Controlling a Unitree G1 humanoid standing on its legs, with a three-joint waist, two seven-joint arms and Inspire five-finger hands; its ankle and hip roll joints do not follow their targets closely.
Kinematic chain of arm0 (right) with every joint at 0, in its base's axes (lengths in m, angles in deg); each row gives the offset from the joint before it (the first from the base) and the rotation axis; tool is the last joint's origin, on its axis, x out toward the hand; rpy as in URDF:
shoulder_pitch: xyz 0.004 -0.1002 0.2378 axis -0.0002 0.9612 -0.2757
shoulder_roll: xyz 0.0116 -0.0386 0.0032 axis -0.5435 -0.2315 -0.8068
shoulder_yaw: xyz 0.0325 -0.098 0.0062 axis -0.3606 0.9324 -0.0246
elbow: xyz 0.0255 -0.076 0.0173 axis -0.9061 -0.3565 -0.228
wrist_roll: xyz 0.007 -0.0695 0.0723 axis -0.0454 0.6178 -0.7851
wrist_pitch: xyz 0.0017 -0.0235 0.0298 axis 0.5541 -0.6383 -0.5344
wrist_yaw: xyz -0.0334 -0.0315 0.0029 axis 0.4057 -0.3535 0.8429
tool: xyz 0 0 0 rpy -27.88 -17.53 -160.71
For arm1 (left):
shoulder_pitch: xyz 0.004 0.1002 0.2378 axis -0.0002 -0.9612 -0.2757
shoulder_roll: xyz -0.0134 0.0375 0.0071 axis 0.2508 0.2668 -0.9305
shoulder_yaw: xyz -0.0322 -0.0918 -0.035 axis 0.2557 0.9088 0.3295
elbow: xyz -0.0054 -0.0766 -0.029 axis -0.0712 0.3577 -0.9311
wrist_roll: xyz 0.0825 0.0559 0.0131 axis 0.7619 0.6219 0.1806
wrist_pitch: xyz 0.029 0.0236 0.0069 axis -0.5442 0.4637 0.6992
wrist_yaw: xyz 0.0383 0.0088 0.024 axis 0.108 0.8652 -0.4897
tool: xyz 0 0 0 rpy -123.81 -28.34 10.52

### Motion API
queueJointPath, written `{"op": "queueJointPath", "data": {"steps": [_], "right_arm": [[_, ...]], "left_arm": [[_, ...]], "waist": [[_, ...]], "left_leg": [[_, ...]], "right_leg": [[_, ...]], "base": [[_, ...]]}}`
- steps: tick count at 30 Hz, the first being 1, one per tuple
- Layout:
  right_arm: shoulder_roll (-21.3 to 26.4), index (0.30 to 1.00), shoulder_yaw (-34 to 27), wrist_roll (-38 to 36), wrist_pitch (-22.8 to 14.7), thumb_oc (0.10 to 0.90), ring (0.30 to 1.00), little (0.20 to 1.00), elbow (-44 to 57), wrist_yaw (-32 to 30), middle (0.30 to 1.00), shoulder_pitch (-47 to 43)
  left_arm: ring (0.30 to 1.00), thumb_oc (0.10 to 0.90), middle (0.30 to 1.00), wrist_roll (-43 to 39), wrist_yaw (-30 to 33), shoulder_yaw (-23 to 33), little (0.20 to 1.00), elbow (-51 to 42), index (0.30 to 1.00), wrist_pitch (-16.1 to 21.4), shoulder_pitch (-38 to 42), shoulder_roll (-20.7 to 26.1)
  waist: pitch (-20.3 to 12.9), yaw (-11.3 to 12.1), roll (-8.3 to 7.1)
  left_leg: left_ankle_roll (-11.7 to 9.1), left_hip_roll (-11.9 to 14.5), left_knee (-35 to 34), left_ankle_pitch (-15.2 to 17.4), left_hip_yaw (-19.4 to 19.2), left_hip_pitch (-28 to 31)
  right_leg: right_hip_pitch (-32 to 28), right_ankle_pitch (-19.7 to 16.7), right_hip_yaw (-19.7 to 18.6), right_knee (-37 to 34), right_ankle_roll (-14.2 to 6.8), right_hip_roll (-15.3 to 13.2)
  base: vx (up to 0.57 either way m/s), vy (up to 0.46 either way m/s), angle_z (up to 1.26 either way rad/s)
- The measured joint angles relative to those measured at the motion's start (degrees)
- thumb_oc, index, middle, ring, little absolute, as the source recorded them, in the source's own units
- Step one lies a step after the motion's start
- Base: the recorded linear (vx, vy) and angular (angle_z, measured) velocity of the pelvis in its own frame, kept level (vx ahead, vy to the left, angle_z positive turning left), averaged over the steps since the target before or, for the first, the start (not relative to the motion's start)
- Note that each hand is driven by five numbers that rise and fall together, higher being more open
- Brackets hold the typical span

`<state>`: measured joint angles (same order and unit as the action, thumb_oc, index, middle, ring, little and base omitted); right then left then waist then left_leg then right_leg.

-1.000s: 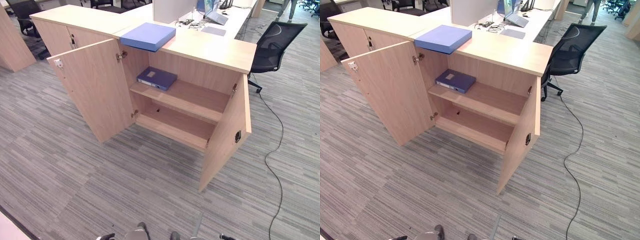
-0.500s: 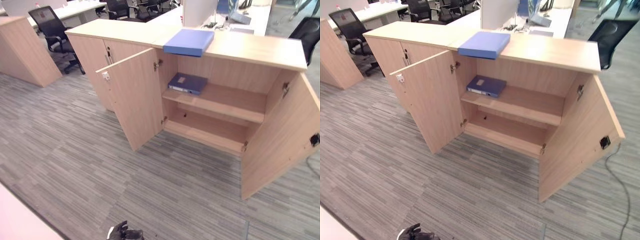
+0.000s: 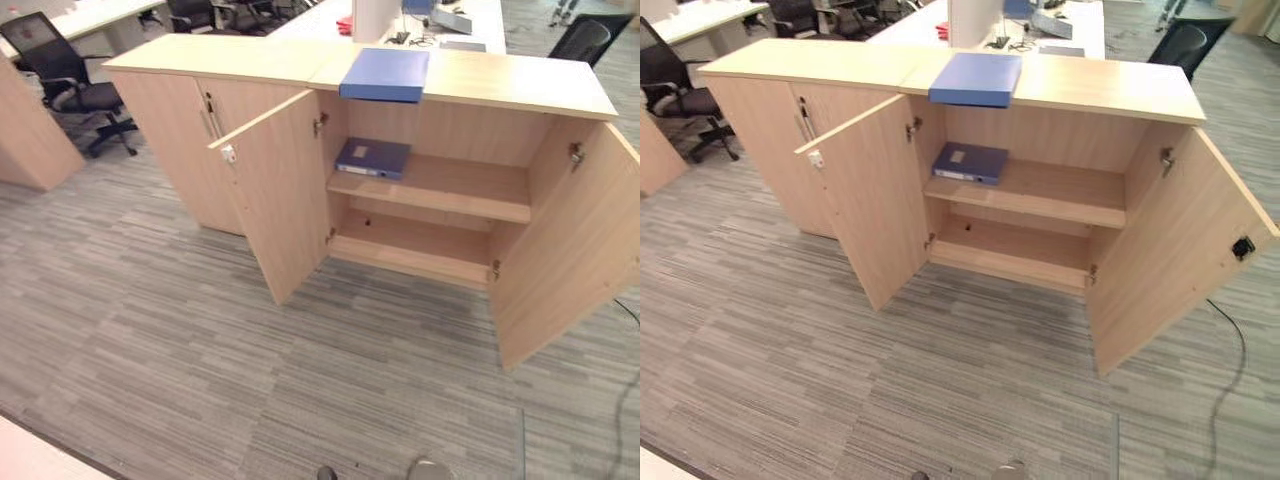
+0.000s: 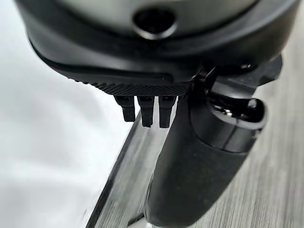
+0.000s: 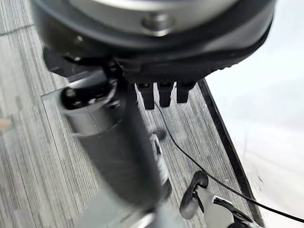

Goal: Put the empty folder in the office cabinet

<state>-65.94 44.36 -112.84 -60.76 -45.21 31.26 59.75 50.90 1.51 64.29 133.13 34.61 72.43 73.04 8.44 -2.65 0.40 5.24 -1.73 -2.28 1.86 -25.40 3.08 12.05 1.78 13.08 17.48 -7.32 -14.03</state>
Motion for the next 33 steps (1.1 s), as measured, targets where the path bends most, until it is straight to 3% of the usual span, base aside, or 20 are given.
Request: {"op": "queueJointPath", "data": {"steps": [1, 3, 7, 9, 13, 15, 16, 17, 18, 19, 20, 23, 25, 26, 27, 28, 29, 31, 32, 33], "right_arm": [[-0.2, 0.9, 2.6, 0.0, -0.2, 0.8, 0.9, 0.9, 0.1, -0.3, 0.9, -1.3], [-0.1, 0.9, 2.8, 0.0, -0.4, 0.8, 0.9, 0.9, 1.4, -0.2, 0.9, -1.4], [-0.1, 0.9, 2.3, -0.1, -0.4, 0.8, 0.9, 0.9, 1.7, -0.3, 0.9, -2.6], [-0.9, 0.9, 2.7, 0.0, -0.3, 0.8, 0.9, 0.9, 1.5, -0.8, 0.9, -3.7], [-0.9, 0.9, 3.6, 0.2, -0.5, 0.8, 0.9, 0.9, 1.5, -1.5, 0.9, -5.0], [-0.1, 0.9, 3.1, 1.2, -0.4, 0.8, 0.9, 0.9, -0.4, -1.4, 0.9, -5.1], [0.1, 0.9, 3.6, 2.3, -0.3, 0.8, 0.9, 0.9, -1.1, -1.3, 0.9, -3.0], [0.4, 0.9, 3.9, 2.4, -0.4, 0.8, 0.9, 0.9, -1.1, -1.0, 0.9, -2.6], [0.3, 0.9, 4.4, 2.6, -0.5, 0.8, 0.9, 0.9, -1.1, -1.0, 0.9, -2.9], [0.4, 0.9, 4.5, 3.4, -0.5, 0.8, 0.9, 0.9, -1.1, -0.9, 0.9, -3.8], [0.4, 0.9, 5.1, 4.8, -0.5, 0.8, 0.9, 0.9, -2.1, -1.1, 0.9, -5.8], [1.3, 0.9, 6.7, 6.9, -1.3, 0.8, 0.9, 0.9, 0.0, -1.8, 0.9, -6.5], [0.8, 0.9, 7.8, 6.9, -1.8, 0.8, 0.9, 0.9, 0.0, -1.8, 0.9, -5.5], [1.0, 0.9, 8.2, 7.1, -2.3, 0.8, 0.9, 0.9, 0.1, -1.9, 0.9, -5.9], [0.4, 0.9, 8.7, 7.4, -2.2, 0.8, 0.9, 0.9, 1.7, -2.1, 0.9, -5.3], [-0.4, 0.9, 8.8, 7.4, -1.8, 0.8, 0.9, 0.9, 1.7, -2.4, 0.9, -5.5], [-0.7, 0.9, 9.8, 7.4, -1.9, 0.8, 0.9, 0.9, 2.0, -2.7, 0.9, -5.6], [-0.4, 0.9, 10.8, 8.5, -1.9, 0.8, 0.9, 0.9, 1.9, -3.4, 0.9, -6.6], [-0.2, 0.9, 11.0, 8.6, -2.0, 0.8, 0.9, 0.9, 2.1, -3.4, 0.9, -7.2], [0.0, 0.9, 11.1, 9.0, -2.9, 0.8, 0.9, 0.9, 2.2, -3.3, 0.9, -7.8]], "left_arm": [[0.9, 0.8, 0.9, 0.0, 0.3, 0.0, 0.9, 0.1, 0.9, 0.3, -0.1, -0.7], [0.9, 0.8, 0.9, 0.0, -0.1, 0.0, 0.9, 0.1, 0.9, 0.1, 0.5, -1.3], [0.9, 0.8, 0.9, 1.6, -0.4, -0.2, 0.9, -0.6, 0.9, 0.1, 1.7, -1.1], [0.9, 0.8, 0.9, 2.0, -0.5, -0.8, 0.9, -0.6, 0.9, 0.3, 2.1, -1.4], [0.9, 0.8, 0.9, 2.3, -0.6, -0.5, 0.9, -0.5, 0.9, 0.4, 0.9, -2.7], [0.9, 0.8, 0.9, 2.1, -0.3, 0.1, 0.9, 0.3, 0.9, 0.3, 0.2, -3.9], [0.9, 0.8, 0.9, 1.7, 0.0, -0.3, 0.9, 0.3, 0.9, 0.4, -0.9, -4.3], [0.9, 0.8, 0.9, 1.5, 0.2, -0.3, 0.9, 0.1, 0.9, 0.4, -0.9, -4.7], [0.9, 0.8, 0.9, 1.4, 0.4, -0.3, 0.9, 0.0, 0.9, 0.5, -0.7, -4.6], [0.9, 0.8, 0.9, 1.3, 0.6, -0.4, 0.9, 0.0, 0.9, 0.5, 0.0, -4.3], [0.9, 0.8, 0.9, -0.1, 1.9, -1.2, 0.9, 0.5, 0.9, 0.6, 1.2, -2.7], [0.9, 0.8, 0.9, -0.7, 1.8, -1.7, 0.9, -0.7, 0.9, 1.4, 2.9, -1.4], [0.9, 0.8, 0.9, -0.7, 1.6, -1.8, 0.9, -1.6, 0.9, 1.8, 3.5, -1.0], [0.9, 0.8, 0.9, -1.0, 1.5, -2.3, 0.9, -2.4, 0.9, 1.8, 4.2, -1.7], [0.9, 0.8, 0.9, -1.4, 1.4, -2.6, 0.9, -5.0, 0.9, 1.7, 5.1, -1.5], [0.9, 0.8, 0.9, -1.9, 1.2, -2.1, 0.9, -6.3, 0.9, 2.3, 4.6, -1.4], [0.9, 0.8, 0.9, -2.8, 0.8, -2.0, 0.9, -6.9, 0.9, 2.3, 4.8, -1.4], [0.9, 0.8, 0.9, -2.8, 0.5, -2.9, 0.9, -8.0, 0.9, 2.8, 5.3, -1.3], [0.9, 0.8, 0.9, -2.7, 0.4, -2.8, 0.9, -8.5, 0.9, 2.8, 5.3, -1.2], [0.9, 0.8, 0.9, -2.8, 0.4, -2.9, 0.9, -8.8, 0.9, 2.6, 6.2, -1.6]], "waist": [[1.4, -0.3, -0.35], [2.4, -1.1, -0.55], [3.5, -2.0, -1.8], [4.3, -1.9, -0.68], [4.3, -2.0, 0.14], [3.5, -2.2, 2.14], [1.8, -3.8, 3.92], [1.1, -3.6, 5.07], [0.9, -3.3, 5.16], [0.8, -2.8, 4.51], [-0.3, -2.5, 2.35], [-1.2, -3.0, 1.4], [-2.7, -2.1, -0.35], [-3.3, -2.1, -1.37], [-2.8, -1.2, -3.81], [-2.9, -0.1, -5.43], [-3.0, 0.5, -6.05], [-2.9, 1.7, -7.18], [-2.8, 1.7, -7.02], [-2.5, 1.5, -6.84]], "left_leg": [[0.8, 0.1, -0.7, 0.3, 0.8, 0.8], [0.7, -0.2, -1.0, 0.2, 1.7, 1.0], [-0.1, -1.5, -1.1, 0.4, 4.5, 2.0], [-0.8, -1.4, -1.4, 0.8, 6.9, 3.1], [-3.6, -0.7, -2.4, 2.5, 8.3, 8.0], [-6.0, 2.3, -2.5, 4.0, 9.2, 10.2], [-7.6, 5.9, -2.0, 5.7, 12.2, 11.9], [-8.1, 7.8, -1.8, 5.5, 13.6, 12.3], [-8.5, 9.1, -0.3, 5.0, 14.1, 12.0], [-8.7, 9.9, 1.8, 4.6, 15.2, 11.4], [-11.1, 11.1, 7.5, 3.0, 19.1, 8.1], [-14.5, 15.3, 13.3, 0.7, 21.6, 6.9], [-14.3, 16.5, 17.3, 0.6, 19.9, 6.0], [-15.0, 16.9, 19.3, -2.2, 20.4, 4.5], [-11.5, 19.0, 32.1, -3.9, 18.3, -2.0], [-10.3, 19.9, 36.1, -7.1, 18.7, -3.4], [-10.4, 20.6, 38.8, -7.1, 18.2, -4.2], [-9.5, 18.9, 41.0, -1.5, 16.8, -7.2], [-9.8, 17.7, 40.2, -1.1, 16.5, -9.1], [-10.4, 13.5, 31.4, 0.3, 16.3, -12.1]], "right_leg": [[1.0, -0.5, -2.4, -4.7, -0.8, 3.1], [1.6, -2.9, -3.5, -10.5, -1.1, 4.5], [3.4, -5.9, -6.3, -17.2, -2.6, 4.0], [3.4, -6.8, -4.1, -19.8, -2.9, 2.7], [3.1, -9.3, -2.4, -16.4, -2.6, 0.5], [3.3, -10.6, -2.8, -10.7, -0.7, 2.7], [1.9, -9.7, -2.1, -7.8, 2.4, 5.7], [1.3, -7.3, -1.0, -6.6, 4.0, 7.7], [1.2, -6.3, -1.0, -6.0, 5.2, 8.8], [1.2, -5.5, -0.8, -5.3, 6.3, 9.5], [1.3, -3.7, 0.1, -4.8, 7.2, 9.8], [-2.0, 0.0, 1.8, -5.6, 9.3, 13.4], [-3.0, -0.2, 2.0, -6.2, 11.5, 14.1], [-3.3, 1.8, 2.1, -5.5, 11.8, 15.4], [-5.0, 1.5, 1.5, -7.3, 14.5, 16.4], [-6.7, 1.2, 1.1, -8.2, 15.8, 16.8], [-8.4, 1.3, 0.6, -8.9, 16.0, 17.5], [-13.3, 0.4, -1.7, -12.9, 16.6, 18.2], [-13.8, 0.6, -2.5, -13.6, 16.4, 18.3], [-14.6, -0.1, -3.3, -15.6, 15.7, 17.6]], "base": [[0.2, 0.014, 0.02], [0.15, -0.023, 0.31], [0.31, -0.108, 0.51], [0.43, -0.104, 0.49], [0.57, -0.246, 0.19], [0.41, -0.306, 0.41], [0.28, -0.245, 0.62], [0.45, -0.445, 0.49], [0.18, -0.21, -0.01], [0.28, -0.34, -0.12], [0.26, -0.308, -0.12], [0.43, -0.482, 0.1], [0.39, -0.597, -0.02], [0.28, -0.458, 0.06], [0.31, -0.302, -0.03], [0.39, -0.33, -0.13], [0.24, -0.145, -0.22], [0.23, -0.012, -0.38], [0.29, 0.033, -0.46], [0.13, 0.047, -0.4]]}}
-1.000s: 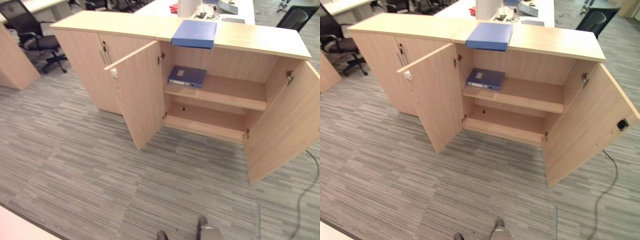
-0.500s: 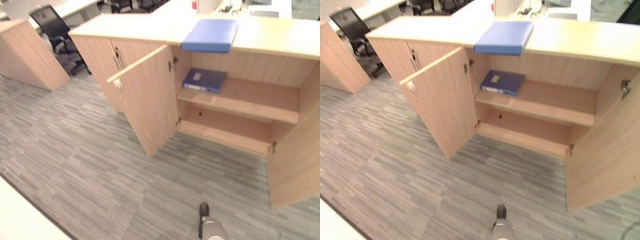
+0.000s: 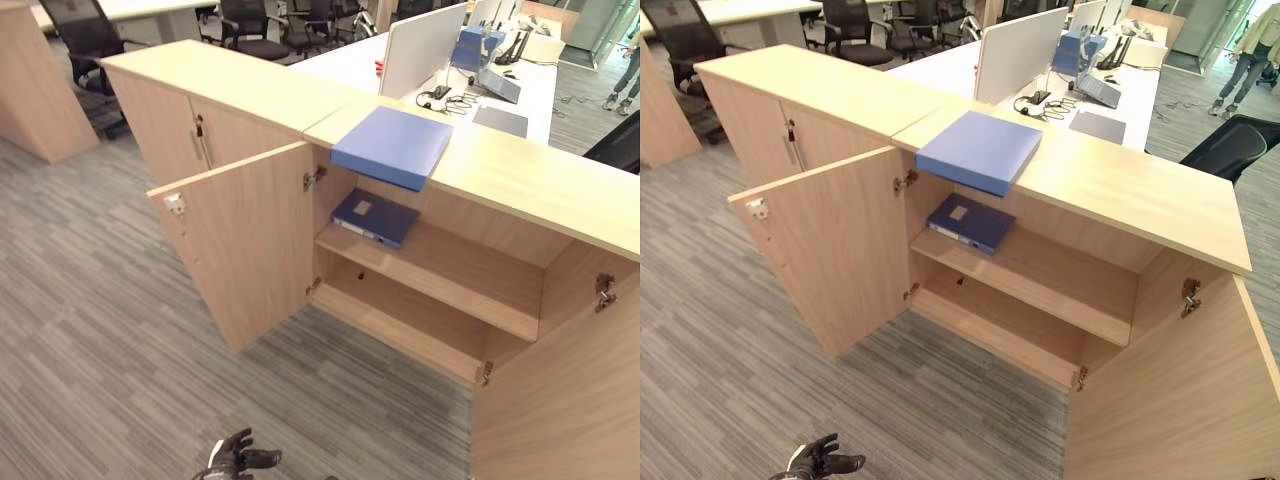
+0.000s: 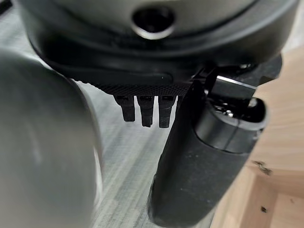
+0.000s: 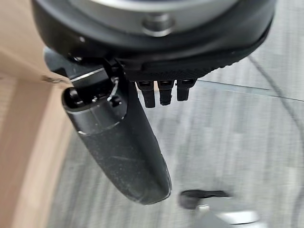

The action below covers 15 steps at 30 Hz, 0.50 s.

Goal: Put the empty folder in the office cabinet

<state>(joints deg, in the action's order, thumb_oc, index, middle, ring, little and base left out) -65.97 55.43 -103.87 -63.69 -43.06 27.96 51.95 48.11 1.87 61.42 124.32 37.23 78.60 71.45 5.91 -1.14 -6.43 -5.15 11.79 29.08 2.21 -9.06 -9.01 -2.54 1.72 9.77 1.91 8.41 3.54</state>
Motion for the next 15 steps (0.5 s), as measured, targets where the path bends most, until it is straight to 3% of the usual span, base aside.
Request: {"op": "queueJointPath", "data": {"steps": [1, 3, 4, 5, 8, 9, 11, 12, 15], "right_arm": [[0.2, 0.9, 0.1, 0.0, 0.1, 0.8, 0.9, 0.9, 0.1, 0.1, 0.9, -0.9], [0.3, 0.9, 0.3, 0.2, 0.0, 0.8, 0.9, 0.9, 0.0, 0.3, 0.9, -1.2], [0.3, 0.9, 0.3, 0.3, 0.1, 0.8, 0.9, 0.9, -1.0, 0.3, 0.9, -1.1], [0.5, 0.9, 0.4, 0.8, 0.3, 0.8, 0.9, 0.9, -1.9, 0.3, 0.9, -0.9], [0.3, 0.9, 1.0, 2.4, 0.5, 0.8, 0.9, 0.9, -3.2, 0.8, 0.9, 0.7], [0.0, 0.9, 1.1, 2.4, 0.9, 0.8, 0.9, 0.9, -4.4, 1.3, 0.9, 1.4], [0.0, 0.9, 0.9, 2.8, 1.0, 0.8, 0.9, 0.9, -5.5, 1.4, 0.9, 2.1], [0.5, 0.9, 1.1, 3.5, 1.0, 0.8, 0.9, 0.9, -5.3, 1.3, 0.9, 4.1], [-1.0, 0.9, 0.9, 3.5, 1.2, 0.8, 0.9, 0.9, -5.0, 1.5, 0.9, 5.3]], "left_arm": [[0.9, 0.8, 0.9, -0.4, -0.1, 0.4, 0.9, -0.3, 0.9, 0.1, -0.1, -0.2], [0.9, 0.8, 0.9, -0.1, 0.0, 1.1, 0.9, -0.1, 0.9, 0.0, 0.6, -0.3], [0.9, 0.8, 0.9, -0.1, 0.0, 1.0, 0.9, -0.1, 0.9, 0.0, 0.3, -0.5], [0.9, 0.8, 0.9, -0.2, 0.0, 1.0, 0.9, -0.1, 0.9, 0.1, -0.5, -0.8], [0.9, 0.8, 0.9, -1.0, 0.1, 2.6, 0.9, 0.0, 0.9, 0.3, -1.1, -0.8], [0.9, 0.8, 0.9, -1.0, 0.1, 2.9, 0.9, 0.3, 0.9, 0.1, -1.9, -0.1], [0.9, 0.8, 0.9, -1.0, 0.0, 3.7, 0.9, 2.9, 0.9, -0.2, -2.4, -0.5], [0.9, 0.8, 0.9, -1.1, -0.2, 3.4, 0.9, 3.5, 0.9, -0.4, -3.7, -0.9], [0.9, 0.8, 0.9, -1.3, -0.2, 3.4, 0.9, 4.7, 0.9, -0.4, -3.4, 0.5]], "waist": [[0.7, 0.8, 0.3], [2.1, 1.1, 2.67], [2.3, 1.9, 3.13], [2.9, 3.0, 4.7], [4.1, 3.5, 6.96], [4.2, 4.2, 6.45], [4.2, 4.1, 5.85], [3.6, 2.9, 6.68], [2.7, 2.6, 4.11]], "left_leg": [[-0.2, -1.3, -4.5, -0.4, -0.4, -0.7], [-0.3, -5.5, -13.5, -2.0, 0.8, -4.4], [-0.9, -8.0, -22.4, -3.4, 3.4, -3.5], [-0.7, -9.5, -29.0, -5.7, 4.1, -2.9], [0.9, -10.9, -28.7, -8.8, 4.5, -5.5], [2.6, -11.2, -27.3, -10.0, 4.4, -5.3], [5.5, -11.8, -31.1, -11.5, 4.1, -0.7], [7.5, -11.4, -31.8, -12.7, 3.9, 2.7], [8.8, -12.1, -33.9, -12.2, 2.2, 6.0]], "right_leg": [[-0.3, -0.2, -1.0, 0.2, -0.4, -0.1], [-3.4, -0.2, -3.4, -2.5, -0.5, 0.6], [-4.6, 0.2, -5.3, -4.0, -1.4, 0.5], [-5.8, -0.7, -6.4, -5.3, -1.4, 0.8], [-8.2, -0.3, -9.3, -6.3, -2.0, 2.0], [-9.3, 0.2, -11.8, -6.2, -2.8, 1.8], [-11.8, 1.3, -14.0, -6.4, -4.6, 1.3], [-13.9, 3.0, -14.2, -5.8, -7.0, 2.4], [-13.7, 5.0, -14.6, -3.2, -8.5, 1.0]], "base": [[0.25, 0.084, -0.59], [0.28, 0.092, -0.57], [0.25, 0.087, -0.74], [0.23, 0.088, -0.85], [0.22, 0.098, -0.7], [0.28, 0.141, -1.16], [0.23, 0.13, -0.93], [0.33, 0.211, -0.54], [0.23, 0.161, -0.36]]}}
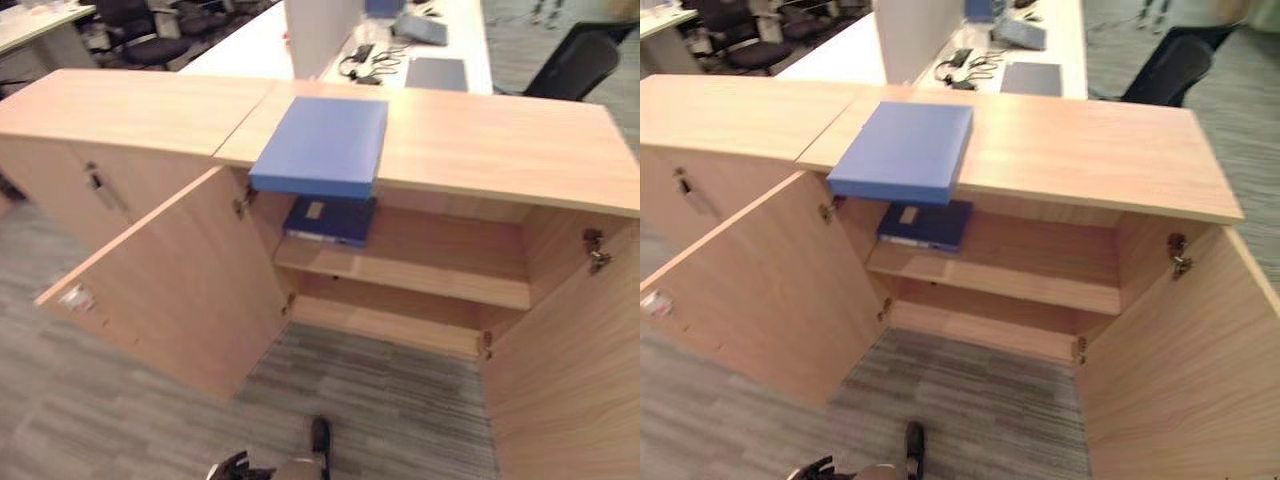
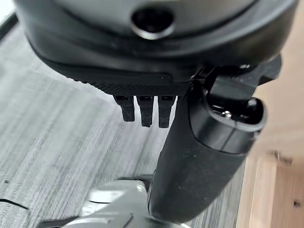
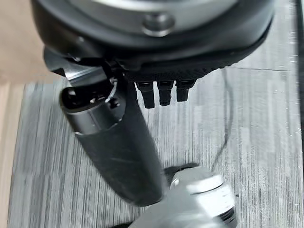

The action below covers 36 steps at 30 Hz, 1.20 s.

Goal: Put the empty folder in the office cabinet

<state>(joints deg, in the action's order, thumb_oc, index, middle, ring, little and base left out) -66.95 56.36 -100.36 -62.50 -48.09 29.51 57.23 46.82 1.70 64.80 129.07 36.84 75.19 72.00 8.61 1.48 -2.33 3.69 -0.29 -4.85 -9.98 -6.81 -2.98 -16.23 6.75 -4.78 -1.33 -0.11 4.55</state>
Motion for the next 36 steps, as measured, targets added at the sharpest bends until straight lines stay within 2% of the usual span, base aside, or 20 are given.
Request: {"op": "queueJointPath", "data": {"steps": [1, 2, 4, 6, 10, 12, 14, 15, 16, 17, 18, 20, 21, 22, 23, 24, 26, 28, 31, 36], "right_arm": [[-0.4, 0.9, -0.6, 0.0, 0.0, 0.8, 0.9, 0.9, -0.1, 0.1, 0.9, 0.1], [-0.8, 0.9, -0.6, 0.3, 0.1, 0.8, 0.9, 0.9, 0.4, 0.4, 0.9, 0.1], [-0.9, 0.9, -0.6, 1.0, 0.0, 0.8, 0.9, 0.9, 0.9, 0.3, 0.9, -0.9], [-0.6, 0.9, -0.8, 1.1, -0.3, 0.8, 0.9, 0.9, 3.2, 0.1, 0.9, -1.4], [1.2, 0.9, -0.6, 1.1, -0.5, 0.8, 0.9, 0.9, 7.8, 0.8, 0.9, -1.8], [1.5, 0.9, -1.1, 1.1, -0.8, 0.8, 0.9, 0.9, 9.6, 2.2, 0.9, -2.7], [1.7, 0.9, -2.1, 1.1, -0.7, 0.8, 0.9, 0.9, 9.5, 2.9, 0.9, -3.1], [2.2, 0.9, -3.1, 1.0, -0.5, 0.8, 0.9, 0.9, 9.4, 3.1, 0.9, -2.9], [2.4, 0.9, -3.4, 0.9, -0.5, 0.8, 0.9, 0.9, 9.4, 3.1, 0.9, -3.1], [3.0, 0.9, -3.3, 0.9, -0.4, 0.8, 0.9, 0.9, 9.8, 3.0, 0.9, -4.6], [3.3, 0.9, -3.3, 0.9, -0.4, 0.8, 0.9, 0.9, 10.4, 3.0, 0.9, -5.0], [4.1, 0.9, -3.3, 0.9, -0.3, 0.8, 0.9, 0.9, 12.0, 3.0, 0.9, -5.0], [3.1, 0.9, -2.2, 0.6, 0.0, 0.8, 0.9, 0.9, 11.9, 2.6, 0.9, -6.0], [3.1, 0.9, 0.0, -0.4, 2.0, 0.8, 0.9, 0.9, 13.4, 0.8, 0.9, -6.2], [2.0, 0.9, -1.6, -1.2, 0.0, 0.8, 0.9, 0.9, 19.3, 2.1, 0.9, -3.4], [1.1, 0.9, -1.6, -2.0, -1.5, 0.8, 0.9, 0.9, 20.9, 2.7, 0.9, -2.2], [-0.3, 0.9, -2.4, -2.8, 0.2, 0.8, 0.9, 0.9, 17.9, 2.2, 0.9, -2.4], [-0.6, 0.9, -2.0, -2.1, 0.6, 0.8, 0.9, 0.9, 17.6, 1.6, 0.9, -2.1], [-0.7, 0.9, -2.0, -1.1, -0.2, 0.8, 0.9, 0.9, 19.5, 0.9, 0.9, -0.6], [-0.9, 0.9, -2.1, -0.1, -0.3, 0.8, 0.9, 0.9, 19.1, 1.1, 0.9, 3.3]], "left_arm": [[0.9, 0.8, 0.9, 0.0, -0.1, 0.1, 0.9, -0.1, 0.9, 0.0, -0.2, 0.2], [0.9, 0.8, 0.9, 0.0, 0.0, -0.7, 0.9, -0.4, 0.9, -0.1, 0.2, 0.5], [0.9, 0.8, 0.9, -1.1, -0.6, -1.1, 0.9, -0.5, 0.9, -0.2, 0.8, 0.0], [0.9, 0.8, 0.9, -1.3, -2.3, -1.4, 0.9, -2.1, 0.9, -0.1, 2.6, -0.6], [0.9, 0.8, 0.9, -4.5, -6.1, -4.0, 0.9, -10.1, 0.9, -0.2, 0.3, -0.6], [0.9, 0.8, 0.9, -7.3, -8.6, -6.5, 0.9, -21.0, 0.9, -1.5, -2.6, 1.0], [0.9, 0.8, 0.9, -9.0, -10.6, -7.9, 0.9, -30.8, 0.9, -1.7, -4.7, 2.9], [0.9, 0.8, 0.9, -10.2, -11.8, -8.2, 0.9, -34.9, 0.9, -1.0, -4.7, 3.7], [0.9, 0.8, 0.9, -10.3, -11.8, -8.4, 0.9, -36.4, 0.9, -1.0, -4.5, 4.2], [0.9, 0.8, 0.9, -10.2, -11.9, -8.8, 0.9, -39.6, 0.9, -1.2, -4.2, 6.0], [0.9, 0.8, 0.9, -10.2, -12.0, -9.0, 0.9, -40.7, 0.9, -1.1, -4.1, 7.0], [0.9, 0.8, 0.9, -10.2, -11.2, -8.1, 0.9, -42.8, 0.9, -1.9, -4.4, 7.4], [0.9, 0.8, 0.9, -10.1, -11.0, -8.2, 0.9, -42.8, 0.9, -1.7, -4.6, 6.7], [0.9, 0.8, 0.9, -10.1, -9.0, -7.4, 0.9, -45.1, 0.9, -4.7, -3.9, 7.5], [0.9, 0.8, 0.9, -10.2, -8.5, -6.1, 0.9, -52.5, 0.9, -5.8, -6.1, 8.9], [0.9, 0.8, 0.9, -10.3, -8.5, -4.7, 0.9, -57.1, 0.9, -4.9, -7.3, 9.4], [0.9, 0.8, 0.9, -10.0, -7.2, -3.1, 0.9, -60.3, 0.9, -4.6, -8.0, 8.1], [0.9, 0.8, 0.9, -9.9, -5.3, -1.1, 0.9, -65.0, 0.9, -3.9, -9.9, 7.8], [0.9, 0.8, 0.9, -9.4, -3.1, 3.4, 0.9, -70.6, 0.9, -1.9, -10.4, 7.9], [0.9, 0.8, 0.9, -2.6, 1.3, 9.8, 0.9, -71.8, 0.9, -1.0, -9.7, 8.0]], "waist": [[-0.5, 0.3, -0.53], [-0.9, 0.2, -1.0], [-1.4, 0.4, -1.06], [-1.6, -0.3, -0.13], [-3.4, -0.7, 2.46], [-4.3, -1.4, 3.78], [-4.3, -1.2, 4.65], [-4.2, -1.2, 5.06], [-4.0, -1.3, 5.1], [-3.2, -1.3, 5.49], [-2.9, -1.5, 5.7], [-2.6, -1.2, 6.37], [-2.4, -0.3, 6.63], [-1.8, -0.7, 6.11], [-0.8, -1.1, 5.63], [0.5, -1.3, 4.79], [0.8, -0.3, 4.74], [0.8, 0.7, 4.89], [0.6, 0.5, 5.14], [-1.4, 0.5, 2.85]], "left_leg": [[0.3, 0.1, 0.0, 0.8, -1.1, 0.2], [1.7, -0.4, 0.2, 1.9, -2.2, 0.9], [2.6, -1.8, 0.2, 3.0, -4.0, 1.6], [3.6, -3.2, -0.1, 4.2, -4.8, 2.3], [3.3, -3.2, -0.1, 5.7, -6.5, 3.3], [3.5, -3.4, -0.1, 5.9, -7.0, 3.3], [3.5, -3.1, -0.1, 5.9, -6.7, 3.4], [3.6, -3.2, -0.1, 6.0, -6.3, 3.8], [3.7, -3.4, -0.1, 6.0, -6.2, 3.9], [4.4, -3.4, -0.1, 6.0, -6.1, 4.1], [4.4, -3.3, -0.1, 6.0, -6.3, 4.1], [4.6, -3.2, -0.1, 6.1, -6.6, 4.0], [4.4, -3.2, 0.0, 5.7, -6.5, 3.8], [3.7, -3.0, 0.7, 5.5, -5.6, 3.0], [3.2, -2.9, 0.4, 5.1, -4.2, 1.9], [3.2, -2.9, 0.5, 5.1, -3.4, 1.6], [1.7, -2.7, 0.0, 4.0, -4.8, 3.1], [1.4, -2.7, 0.0, 5.0, -5.1, 3.9], [-0.6, -1.4, 0.0, 5.2, -3.9, 4.2], [-2.2, 0.0, 0.1, 6.0, -3.5, 6.5]], "right_leg": [[0.8, 0.7, -0.3, 1.7, -0.7, -0.2], [2.6, 3.7, 2.1, 4.6, -3.0, -1.6], [3.8, 4.1, 4.0, 4.6, -3.6, -5.6], [5.6, 3.6, 3.7, 5.2, -4.5, -9.2], [8.3, 3.9, 2.8, 10.5, -5.6, -9.7], [10.3, 4.0, 2.6, 14.3, -6.0, -9.8], [13.7, 4.2, 2.9, 21.3, -6.4, -9.5], [16.9, 4.3, 3.1, 28.3, -7.0, -9.7], [18.4, 4.0, 3.3, 31.8, -6.9, -9.8], [23.4, 1.7, 4.9, 39.7, -7.0, -10.5], [24.9, 1.7, 6.3, 42.7, -7.1, -11.3], [25.5, 4.1, 11.5, 37.4, -6.2, -14.2], [25.2, 3.8, 11.6, 34.3, -6.3, -14.3], [25.0, 4.5, 11.2, 25.4, -6.8, -13.0], [25.1, 4.3, 9.5, 20.2, -6.8, -11.3], [24.3, 3.3, 8.6, 14.3, -7.0, -10.0], [21.7, -2.6, 10.2, 11.8, -5.6, -10.6], [20.8, -5.0, 10.8, 10.6, -5.4, -10.9], [18.3, -6.8, 11.6, 5.6, -4.6, -9.3], [11.6, -9.7, 12.5, -2.4, -3.1, -7.2]], "base": [[0.14, 0.138, -0.58], [0.14, 0.137, -0.58], [0.11, 0.129, -0.4], [0.16, 0.223, -0.13], [0.09, 0.132, -0.27], [0.08, 0.142, -0.17], [0.01, 0.082, 0.1], [0.01, 0.122, 0.17], [0.03, 0.084, 0.09], [0.04, 0.033, -0.02], [0.03, -0.001, -0.06], [0.05, -0.032, -0.08], [0.07, -0.123, -0.05], [0.04, -0.125, 0.29], [0.05, -0.122, 0.67], [0.04, -0.068, 0.75], [0.03, -0.087, 0.31], [0.02, -0.066, -0.1], [0.07, -0.108, 0.05], [0.07, -0.078, 0.0]]}}
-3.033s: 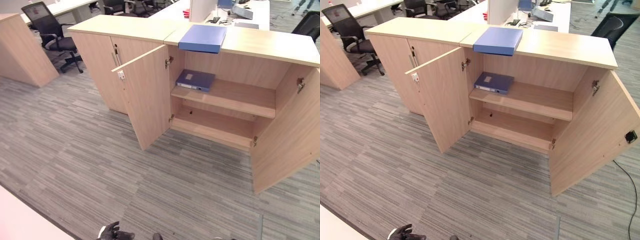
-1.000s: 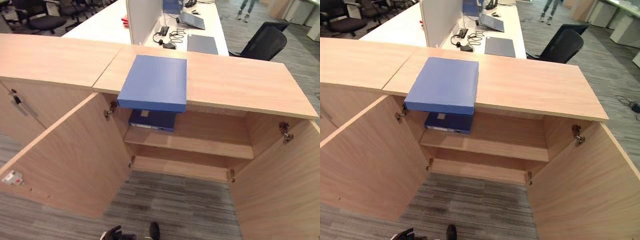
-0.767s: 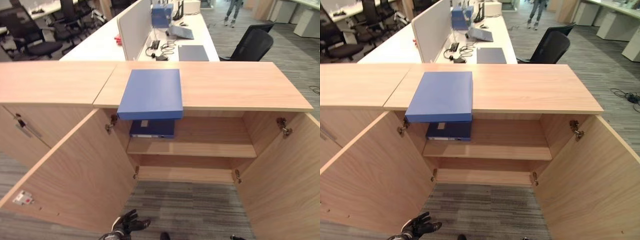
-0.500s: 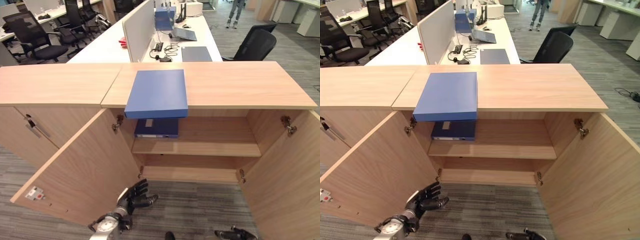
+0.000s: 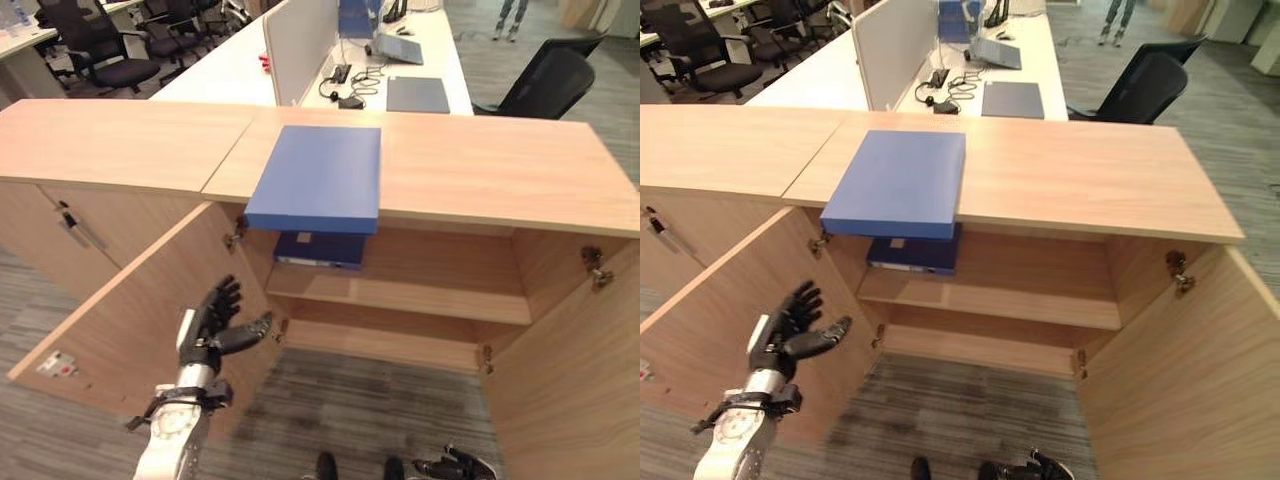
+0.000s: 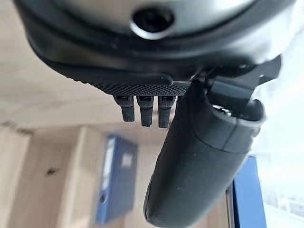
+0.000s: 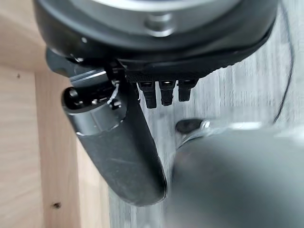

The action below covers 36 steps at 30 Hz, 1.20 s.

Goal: Put the empty folder in the office cabinet

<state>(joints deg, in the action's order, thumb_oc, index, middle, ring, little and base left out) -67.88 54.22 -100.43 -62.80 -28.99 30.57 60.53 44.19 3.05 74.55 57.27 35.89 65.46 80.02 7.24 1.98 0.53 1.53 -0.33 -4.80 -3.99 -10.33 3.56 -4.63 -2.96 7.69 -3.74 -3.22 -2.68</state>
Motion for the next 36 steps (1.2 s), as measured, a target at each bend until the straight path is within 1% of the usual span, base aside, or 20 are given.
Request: {"op": "queueJointPath", "data": {"steps": [2, 5, 9, 11, 12, 13, 14, 15, 18, 22, 23, 26, 28, 30, 32, 33, 34, 36], "right_arm": [[-0.3, 0.9, -0.1, -0.1, 0.1, 0.8, 0.9, 0.9, -0.8, 0.2, 0.9, 0.6], [-0.4, 0.9, 0.0, 0.0, 0.1, 0.8, 0.9, 0.9, -0.7, 0.2, 0.9, 0.6], [-1.2, 0.9, 0.0, 0.0, 0.0, 0.8, 0.9, 0.9, -1.0, 0.1, 0.9, 0.6], [-1.8, 0.9, 0.1, -0.1, -0.4, 0.8, 0.9, 0.9, -1.3, -0.4, 0.9, 0.7], [-1.9, 0.9, 0.1, -0.2, -0.6, 0.8, 0.9, 0.9, -1.3, -0.8, 0.9, 0.9], [-1.9, 0.9, 0.1, -0.2, -0.6, 0.8, 0.9, 0.9, -1.3, -0.9, 0.9, 1.0], [-1.9, 0.9, 0.1, -0.2, -0.6, 0.8, 0.9, 0.9, -1.3, -1.2, 0.9, 1.1], [-2.1, 0.9, 0.1, -0.2, -0.9, 0.8, 0.9, 0.9, -2.3, -1.5, 0.9, 1.3], [-2.1, 0.9, 0.1, -0.2, -1.0, 0.8, 0.9, 0.9, -3.7, -2.0, 0.9, 1.0], [-2.1, 0.9, 1.1, -0.2, -1.0, 0.8, 0.9, 0.9, -3.8, -2.2, 0.9, 0.9], [-2.1, 0.9, 1.3, -0.2, -1.1, 0.8, 0.9, 0.9, -3.9, -2.4, 0.9, 0.8], [-2.1, 0.9, 1.2, -0.2, -1.2, 0.8, 0.9, 0.9, -4.0, -2.6, 0.9, 0.7], [-2.1, 0.9, 1.2, -0.2, -1.5, 0.8, 0.9, 0.9, -5.2, -2.5, 0.9, 0.3], [-2.1, 0.9, 1.2, -0.7, -1.9, 0.8, 0.9, 0.9, -5.7, -2.5, 0.9, 0.0], [-2.1, 0.9, 1.2, -1.3, -2.0, 0.8, 0.9, 0.9, -5.8, -2.5, 0.9, 0.1], [-2.1, 0.9, 1.2, -1.3, -2.0, 0.8, 0.9, 0.9, -5.8, -2.5, 0.9, 0.1], [-2.1, 0.9, 1.2, -1.3, -2.0, 0.8, 0.9, 0.9, -5.7, -2.5, 0.9, 0.0], [-2.1, 0.9, 1.2, -1.3, -2.0, 0.8, 0.9, 0.9, -5.7, -2.5, 0.9, 0.1]], "left_arm": [[0.9, 0.8, 0.9, 1.9, 0.7, 0.9, 0.9, 0.0, 0.9, 0.0, 0.0, 0.0], [0.9, 0.8, 0.9, 4.6, 2.7, 1.0, 0.9, -0.9, 0.9, -0.1, 0.1, -0.2], [0.9, 0.8, 0.9, 9.4, 6.3, 2.6, 0.9, -6.2, 0.9, 0.1, 0.2, -0.2], [0.9, 0.8, 0.9, 16.1, 9.9, 5.4, 0.9, -10.4, 0.9, 0.2, 1.2, -0.1], [0.9, 0.8, 0.9, 19.2, 11.9, 6.4, 0.9, -12.1, 0.9, 0.6, 2.3, 0.0], [0.9, 0.8, 0.9, 20.7, 13.0, 7.2, 0.9, -13.2, 0.9, 1.5, 2.8, 0.1], [0.9, 0.8, 0.9, 22.7, 14.0, 7.9, 0.9, -14.6, 0.9, 1.5, 3.4, 0.4], [0.9, 0.8, 0.9, 25.9, 15.4, 8.1, 0.9, -16.5, 0.9, 1.9, 4.1, 1.5], [0.9, 0.8, 0.9, 29.3, 16.5, 7.9, 0.9, -17.6, 0.9, 3.8, 5.1, 2.8], [0.9, 0.8, 0.9, 31.8, 16.8, 7.5, 0.9, -17.7, 0.9, 3.8, 7.0, 2.8], [0.9, 0.8, 0.9, 33.2, 16.9, 7.2, 0.9, -18.4, 0.9, 3.8, 7.5, 2.8], [0.9, 0.8, 0.9, 33.7, 16.7, 5.6, 0.9, -19.6, 0.9, 4.0, 8.4, 3.6], [0.9, 0.8, 0.9, 33.7, 16.1, 3.1, 0.9, -20.8, 0.9, 4.1, 8.7, 6.3], [0.9, 0.8, 0.9, 33.7, 14.7, 0.1, 0.9, -21.4, 0.9, 5.6, 9.4, 8.7], [0.9, 0.8, 0.9, 33.0, 12.8, -2.6, 0.9, -21.4, 0.9, 6.4, 10.2, 10.0], [0.9, 0.8, 0.9, 32.6, 11.7, -3.5, 0.9, -21.4, 0.9, 6.7, 10.5, 10.0], [0.9, 0.8, 0.9, 30.6, 9.1, -5.6, 0.9, -21.4, 0.9, 7.2, 10.9, 10.0], [0.9, 0.8, 0.9, 28.7, 7.3, -7.8, 0.9, -20.7, 0.9, 7.3, 11.4, 10.0]], "waist": [[-0.4, -0.1, -0.67], [-0.6, -0.1, -0.93], [-0.8, 0.0, -1.19], [-0.9, -0.1, -1.42], [-1.0, 0.0, -1.53], [-1.3, 0.0, -1.55], [-1.8, 0.0, -1.57], [-2.5, 0.0, -1.59], [-3.6, 0.1, -1.47], [-3.7, 0.1, -1.46], [-3.7, -0.1, -1.46], [-3.7, 0.0, -1.47], [-3.7, -0.1, -1.49], [-3.7, -0.1, -1.47], [-3.7, -0.2, -1.48], [-3.7, -0.2, -1.47], [-3.7, -0.4, -1.47], [-3.7, -0.6, -1.45]], "left_leg": [[0.2, 0.1, 0.2, -0.1, 0.1, 0.7], [0.1, 0.2, 0.2, 0.0, 0.9, 1.6], [-0.1, 0.2, 0.2, 0.1, 1.3, 1.7], [-0.7, 0.2, 0.1, 0.6, 1.3, 1.6], [-0.8, 0.2, 0.0, 0.6, 1.4, 1.6], [-0.8, 0.2, 0.0, 0.6, 1.4, 1.6], [-0.8, 0.2, 0.0, 0.6, 1.4, 1.6], [-0.8, 0.1, 0.0, 0.7, 1.4, 1.6], [-0.8, 0.1, 0.0, 0.7, 1.4, 1.6], [-0.8, 0.1, 0.0, 0.6, 1.4, 1.6], [-0.8, 0.1, 0.0, 0.6, 1.4, 1.6], [-0.6, 0.0, 0.0, 0.5, 1.4, 1.6], [-0.6, 0.0, 0.0, 0.5, 1.4, 1.7], [-0.7, 0.0, 0.0, 0.6, 1.4, 1.7], [-0.7, 0.0, 0.0, 0.6, 1.3, 1.9], [-0.7, 0.0, 0.0, 0.6, 1.3, 1.9], [-0.7, 0.0, 0.0, 0.6, 1.1, 1.9], [-0.7, 0.0, 0.0, 0.6, 1.0, 2.1]], "right_leg": [[-1.5, -0.7, 0.4, -1.7, 0.6, 0.2], [-2.5, -0.4, 0.9, -1.7, 0.6, 0.4], [-2.8, -0.1, 1.2, -1.7, 0.5, 0.4], [-2.8, 0.3, 1.1, -1.7, 0.2, 0.4], [-2.8, 0.3, 1.2, -1.7, 0.2, 0.4], [-2.8, 0.3, 1.2, -1.7, 0.2, 0.4], [-2.8, 0.3, 1.1, -1.7, 0.2, 0.3], [-2.7, 0.3, 1.1, -1.7, 0.2, 0.3], [-2.5, 0.3, 1.1, -1.7, 0.2, 0.2], [-2.5, 0.2, 1.1, -1.7, 0.3, 0.3], [-2.6, 0.2, 1.1, -1.7, 0.3, 0.3], [-2.7, 0.2, 1.1, -1.7, 0.3, 0.3], [-2.8, 0.2, 1.1, -1.7, 0.3, 0.3], [-2.8, 0.2, 1.1, -1.7, 0.3, 0.3], [-2.8, 0.2, 1.0, -1.7, 0.3, 0.3], [-2.8, 0.2, 1.0, -1.7, 0.3, 0.3], [-2.7, 0.1, 0.9, -1.7, 0.4, 0.3], [-2.8, 0.1, 0.8, -1.7, 0.4, 0.3]], "base": [[0.03, -0.037, 0.03], [0.03, -0.046, 0.1], [0.01, -0.039, 0.06], [0.0, 0.0, 0.0], [0.0, 0.0, 0.0], [0.0, 0.0, 0.0], [0.0, 0.0, 0.0], [0.0, 0.0, 0.0], [0.0, 0.0, 0.0], [0.0, 0.0, 0.0], [0.0, 0.0, 0.0], [0.0, 0.0, 0.0], [0.0, 0.0, 0.0], [0.0, 0.0, 0.0], [0.0, 0.0, 0.0], [-0.03, 0.005, -0.04], [-0.04, 0.008, -0.05], [-0.03, 0.008, -0.04]]}}
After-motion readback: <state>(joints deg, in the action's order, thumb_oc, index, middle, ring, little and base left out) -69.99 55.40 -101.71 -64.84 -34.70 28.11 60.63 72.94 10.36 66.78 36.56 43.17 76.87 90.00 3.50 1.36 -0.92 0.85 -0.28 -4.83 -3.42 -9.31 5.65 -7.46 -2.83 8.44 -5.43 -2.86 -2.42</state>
